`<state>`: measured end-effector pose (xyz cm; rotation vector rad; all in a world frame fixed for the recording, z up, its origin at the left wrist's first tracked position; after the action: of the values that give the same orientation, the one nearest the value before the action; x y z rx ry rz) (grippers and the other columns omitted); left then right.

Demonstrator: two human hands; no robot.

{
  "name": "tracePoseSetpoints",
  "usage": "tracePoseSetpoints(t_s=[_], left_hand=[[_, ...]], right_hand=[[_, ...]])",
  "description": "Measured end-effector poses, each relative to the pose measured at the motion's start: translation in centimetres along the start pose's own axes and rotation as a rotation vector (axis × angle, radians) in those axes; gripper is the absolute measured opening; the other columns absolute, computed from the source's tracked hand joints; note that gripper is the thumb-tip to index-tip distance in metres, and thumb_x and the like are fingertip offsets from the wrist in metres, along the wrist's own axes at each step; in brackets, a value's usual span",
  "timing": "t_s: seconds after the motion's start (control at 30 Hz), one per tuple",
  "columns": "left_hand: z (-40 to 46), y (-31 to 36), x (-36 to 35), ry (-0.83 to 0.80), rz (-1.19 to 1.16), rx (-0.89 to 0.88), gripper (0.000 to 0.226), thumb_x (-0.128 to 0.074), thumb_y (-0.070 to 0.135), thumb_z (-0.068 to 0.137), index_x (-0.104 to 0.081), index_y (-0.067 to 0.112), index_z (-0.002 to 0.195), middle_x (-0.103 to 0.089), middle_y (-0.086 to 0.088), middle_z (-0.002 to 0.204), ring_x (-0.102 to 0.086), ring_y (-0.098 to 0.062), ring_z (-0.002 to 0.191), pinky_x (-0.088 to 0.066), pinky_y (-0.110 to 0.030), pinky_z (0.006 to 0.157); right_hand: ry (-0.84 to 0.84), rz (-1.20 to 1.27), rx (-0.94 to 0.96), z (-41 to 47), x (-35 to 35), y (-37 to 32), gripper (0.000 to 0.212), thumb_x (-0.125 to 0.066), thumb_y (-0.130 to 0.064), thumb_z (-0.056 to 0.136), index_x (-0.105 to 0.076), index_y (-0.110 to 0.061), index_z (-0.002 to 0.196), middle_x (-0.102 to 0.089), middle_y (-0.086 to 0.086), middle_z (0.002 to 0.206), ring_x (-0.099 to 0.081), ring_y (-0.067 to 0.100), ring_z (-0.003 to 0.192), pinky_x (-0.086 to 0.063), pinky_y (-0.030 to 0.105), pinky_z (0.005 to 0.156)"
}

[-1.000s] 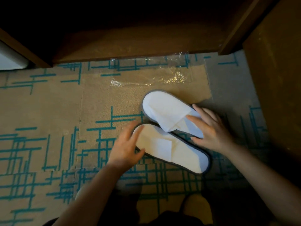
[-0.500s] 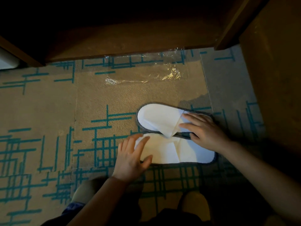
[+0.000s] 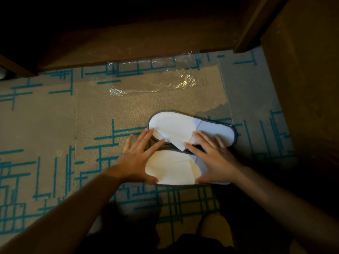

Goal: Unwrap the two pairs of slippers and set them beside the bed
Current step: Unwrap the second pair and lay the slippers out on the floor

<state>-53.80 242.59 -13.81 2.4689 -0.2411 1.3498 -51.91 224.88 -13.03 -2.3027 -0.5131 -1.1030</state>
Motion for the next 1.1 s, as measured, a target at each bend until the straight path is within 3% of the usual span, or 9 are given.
tracePoseSetpoints(t_s=[0.17,0.33,0.5,0.63,0.73,0.8,0.87,0.97,1.1], left_hand=[[0.4,-0.9,-0.1,-0.047,0.048,0.003,0.128,-0.06,0.076,0.055,0.036,0.038,0.131,0.034,-0.004,0.15,0.028,-0.022,0.137,0.015,-0.048,0.111],[0.2,0.7,0.2,-0.027,-0.081,0.135,0.126,-0.065,0.067,0.061,0.027,0.029,0.139,0.027,-0.003,0.154,0.018,-0.026,0.143,0.012,-0.036,0.108],[1.3,4.2,0.1,-0.014,-0.093,0.167,0.116,-0.062,0.062,0.068,0.013,0.019,0.146,0.019,-0.007,0.156,0.011,-0.029,0.144,0.0,-0.04,0.116],[2.0,7.7,0.9,0.042,-0.067,0.128,0.107,-0.058,0.064,0.069,-0.005,0.011,0.147,-0.011,-0.015,0.155,-0.015,-0.032,0.141,-0.017,-0.043,0.116],[2.3,9.1,2.2,0.179,0.001,0.039,0.101,-0.053,0.072,0.056,-0.033,0.019,0.139,-0.044,-0.015,0.14,-0.041,-0.034,0.127,-0.041,-0.05,0.1],[2.7,9.5,2.7,0.253,0.05,-0.047,0.095,-0.046,0.074,0.058,-0.034,0.026,0.139,-0.038,-0.016,0.145,-0.027,-0.034,0.134,-0.037,-0.054,0.102],[3.4,9.7,2.6,0.274,0.104,-0.158,0.089,-0.04,0.074,0.065,-0.024,0.032,0.143,-0.025,-0.016,0.152,-0.012,-0.031,0.14,-0.023,-0.053,0.111],[4.6,9.6,1.5,0.201,0.177,-0.25,0.092,-0.038,0.075,0.066,-0.015,0.034,0.144,-0.019,-0.016,0.154,-0.011,-0.029,0.139,-0.013,-0.047,0.107],[5.6,9.3,1.4,0.181,0.178,-0.248,0.094,-0.034,0.075,0.065,-0.008,0.034,0.145,-0.013,-0.014,0.155,-0.011,-0.029,0.139,-0.016,-0.046,0.113]], right_hand=[[-0.01,-0.057,-0.028,0.5,0.2,0.2,0.11,-0.07,-0.06,0.064,-0.002,-0.037,0.147,0.015,0.001,0.158,0.017,0.02,0.145,0.003,0.053,0.115],[-0.001,-0.056,-0.007,0.0,1.1,1.9,0.099,-0.072,-0.05,0.069,-0.01,-0.038,0.146,0.002,-0.003,0.16,0.004,0.02,0.147,-0.009,0.05,0.116],[-0.026,-0.061,-0.051,-1.0,1.7,5.2,0.09,-0.069,-0.037,0.076,-0.011,-0.04,0.145,0.002,-0.006,0.159,0.004,0.019,0.147,-0.014,0.047,0.116],[0.044,0.033,-0.27,-3.4,2.2,6.9,0.073,-0.055,-0.02,0.083,-0.018,-0.038,0.145,-0.004,-0.004,0.159,0.003,0.018,0.147,-0.011,0.051,0.114],[0.281,0.106,-0.432,-5.2,1.6,5.9,0.072,-0.055,-0.036,0.079,-0.024,-0.037,0.144,-0.014,0.005,0.159,-0.008,0.026,0.147,-0.016,0.059,0.111],[0.359,0.134,-0.477,-5.7,1.0,5.0,0.076,-0.051,-0.049,0.077,-0.019,-0.038,0.145,-0.013,0.007,0.159,-0.009,0.03,0.146,-0.019,0.063,0.109],[0.283,0.196,-0.504,-5.3,-0.4,4.8,0.079,-0.044,-0.058,0.081,-0.001,-0.042,0.146,0.009,0.002,0.16,0.01,0.028,0.146,-0.008,0.063,0.111],[0.182,0.201,-0.508,-4.3,-1.7,5.1,0.082,-0.039,-0.065,0.082,0.011,-0.044,0.143,0.021,0.0,0.158,0.02,0.027,0.144,-0.002,0.067,0.109],[0.169,0.173,-0.506,-3.6,-1.4,6.5,0.082,-0.04,-0.067,0.081,0.009,-0.044,0.144,0.018,-0.001,0.158,0.019,0.026,0.144,0.001,0.069,0.107]])
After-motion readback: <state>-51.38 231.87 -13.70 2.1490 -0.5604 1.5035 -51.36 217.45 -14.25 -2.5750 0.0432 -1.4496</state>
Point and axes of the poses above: each hand's wrist, its own z-axis towards the middle knuckle, its own x-axis out of the back of the hand, y = z × x, the point moved 10 cm from there along z, towards the middle knuckle
